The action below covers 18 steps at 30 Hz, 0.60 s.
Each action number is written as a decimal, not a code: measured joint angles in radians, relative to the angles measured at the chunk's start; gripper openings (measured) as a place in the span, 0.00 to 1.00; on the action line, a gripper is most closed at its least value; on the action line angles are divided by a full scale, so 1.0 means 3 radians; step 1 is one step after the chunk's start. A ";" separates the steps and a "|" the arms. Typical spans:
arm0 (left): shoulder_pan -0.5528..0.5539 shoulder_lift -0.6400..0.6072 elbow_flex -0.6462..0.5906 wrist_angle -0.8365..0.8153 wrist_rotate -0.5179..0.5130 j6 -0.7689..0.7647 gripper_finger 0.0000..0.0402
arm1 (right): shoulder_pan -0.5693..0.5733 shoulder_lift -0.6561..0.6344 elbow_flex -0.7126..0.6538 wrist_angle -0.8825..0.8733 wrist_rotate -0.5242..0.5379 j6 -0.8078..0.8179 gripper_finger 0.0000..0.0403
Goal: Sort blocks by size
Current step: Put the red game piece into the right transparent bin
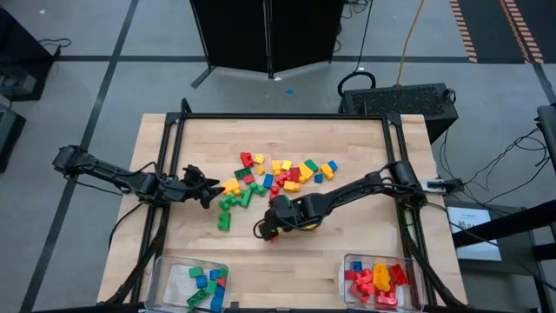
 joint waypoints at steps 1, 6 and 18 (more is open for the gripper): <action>0.0000 -0.0001 0.0000 0.0000 0.0000 0.0000 0.64 | -0.0008 0.0000 0.0000 -0.0087 0.0041 0.0021 0.78; 0.0000 -0.0001 0.0000 0.0004 -0.0001 0.0000 0.64 | -0.0026 0.0000 0.0000 -0.0148 0.0045 -0.0179 0.78; 0.0000 -0.0001 0.0001 0.0006 -0.0004 0.0000 0.64 | 0.0130 -0.0001 0.0000 0.0118 0.0066 -0.0972 0.78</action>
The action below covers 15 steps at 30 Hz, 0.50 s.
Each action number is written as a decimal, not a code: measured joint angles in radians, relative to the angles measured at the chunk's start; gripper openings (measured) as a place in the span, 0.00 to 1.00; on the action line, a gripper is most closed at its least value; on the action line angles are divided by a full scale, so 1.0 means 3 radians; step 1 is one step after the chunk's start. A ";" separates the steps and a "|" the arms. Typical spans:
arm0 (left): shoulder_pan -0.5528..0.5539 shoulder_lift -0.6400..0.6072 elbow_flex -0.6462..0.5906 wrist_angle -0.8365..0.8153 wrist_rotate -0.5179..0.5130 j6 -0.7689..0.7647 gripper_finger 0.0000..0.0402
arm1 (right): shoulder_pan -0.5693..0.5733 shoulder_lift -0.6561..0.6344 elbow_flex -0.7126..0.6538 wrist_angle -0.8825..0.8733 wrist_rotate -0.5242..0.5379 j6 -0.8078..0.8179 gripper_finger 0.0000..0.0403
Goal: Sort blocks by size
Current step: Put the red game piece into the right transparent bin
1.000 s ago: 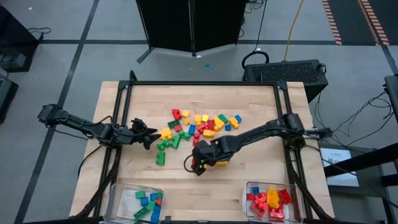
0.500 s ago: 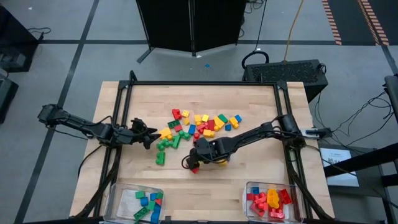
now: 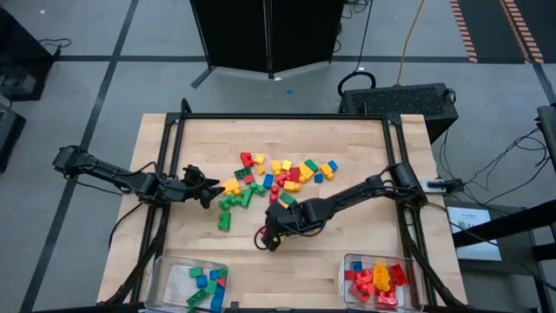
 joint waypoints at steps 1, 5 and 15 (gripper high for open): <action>0.0000 0.0000 0.0000 -0.0001 0.0000 0.0000 0.64 | 0.0009 0.0000 0.0000 -0.0009 0.0040 -0.0027 0.78; 0.0000 0.0000 0.0000 -0.0001 -0.0001 0.0000 0.64 | 0.0028 0.0000 0.0000 0.0029 0.0208 -0.0125 0.78; 0.0000 0.0001 0.0003 -0.0009 -0.0004 0.0000 0.64 | 0.0045 0.0183 0.0043 0.0307 0.0195 -0.0287 0.78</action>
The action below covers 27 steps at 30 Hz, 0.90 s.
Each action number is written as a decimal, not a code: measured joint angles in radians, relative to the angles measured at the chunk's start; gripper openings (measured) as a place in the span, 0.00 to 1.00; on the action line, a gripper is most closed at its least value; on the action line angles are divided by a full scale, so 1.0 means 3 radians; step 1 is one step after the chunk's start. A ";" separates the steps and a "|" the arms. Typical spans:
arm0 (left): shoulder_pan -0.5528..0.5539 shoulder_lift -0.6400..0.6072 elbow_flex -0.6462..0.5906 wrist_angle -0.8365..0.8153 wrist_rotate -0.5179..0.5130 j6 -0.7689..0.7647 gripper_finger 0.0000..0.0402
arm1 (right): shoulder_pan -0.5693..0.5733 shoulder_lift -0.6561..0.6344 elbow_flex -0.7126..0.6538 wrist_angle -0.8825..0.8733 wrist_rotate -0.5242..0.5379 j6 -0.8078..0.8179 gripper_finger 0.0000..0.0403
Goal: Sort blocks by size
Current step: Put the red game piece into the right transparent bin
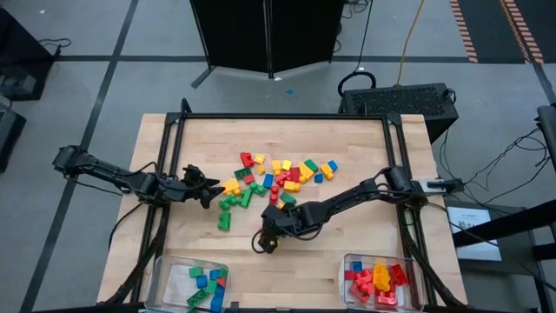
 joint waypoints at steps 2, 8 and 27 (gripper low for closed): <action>0.0000 0.0015 0.0001 0.0000 -0.0004 -0.0003 0.64 | 0.0024 0.0102 0.0039 -0.0049 -0.0026 -0.0001 0.78; 0.0000 0.0041 0.0001 -0.0013 -0.0006 -0.0005 0.64 | 0.0028 0.0379 0.0348 -0.0507 -0.0004 0.0044 0.77; 0.0000 0.0057 0.0001 -0.0017 -0.0005 -0.0002 0.64 | -0.0071 0.0302 0.1035 -0.1509 0.0017 -0.0368 0.37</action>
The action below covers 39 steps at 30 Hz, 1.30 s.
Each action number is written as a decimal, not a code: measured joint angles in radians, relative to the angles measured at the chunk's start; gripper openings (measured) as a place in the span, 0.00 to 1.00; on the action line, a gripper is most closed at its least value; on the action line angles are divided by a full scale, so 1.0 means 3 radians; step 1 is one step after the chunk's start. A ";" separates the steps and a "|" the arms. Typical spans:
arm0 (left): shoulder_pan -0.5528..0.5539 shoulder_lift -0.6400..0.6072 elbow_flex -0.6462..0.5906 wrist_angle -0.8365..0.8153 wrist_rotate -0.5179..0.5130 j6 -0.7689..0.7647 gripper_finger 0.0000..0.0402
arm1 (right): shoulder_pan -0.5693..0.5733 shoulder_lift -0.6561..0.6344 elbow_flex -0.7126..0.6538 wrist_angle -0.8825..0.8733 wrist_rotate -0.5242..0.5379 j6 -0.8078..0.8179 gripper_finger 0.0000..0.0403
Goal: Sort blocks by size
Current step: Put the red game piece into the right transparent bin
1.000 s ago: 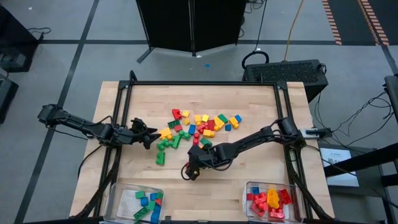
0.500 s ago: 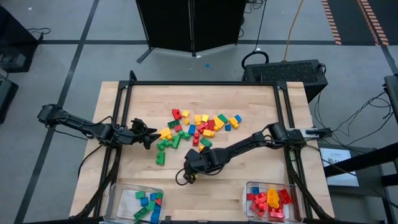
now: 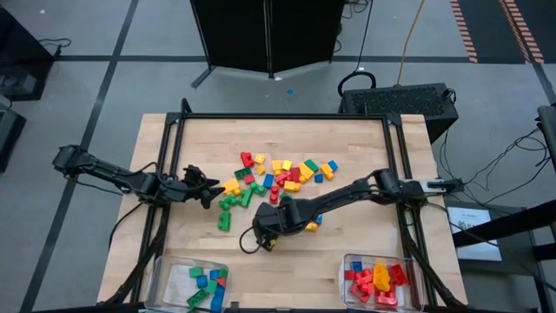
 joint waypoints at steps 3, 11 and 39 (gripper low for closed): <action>0.0001 -0.0001 0.0000 0.0000 0.0001 0.0000 0.64 | 0.0091 -0.0215 0.0267 -0.0626 0.0042 -0.0063 0.37; 0.0000 -0.0001 -0.0001 0.0000 0.0001 0.0005 0.64 | 0.0713 -0.0766 0.0615 -0.2290 0.0195 0.0625 0.37; 0.0001 0.0000 -0.0003 0.0002 -0.0034 0.0005 0.64 | 0.2221 -0.1219 -0.0805 -0.1874 -0.0518 0.3589 0.59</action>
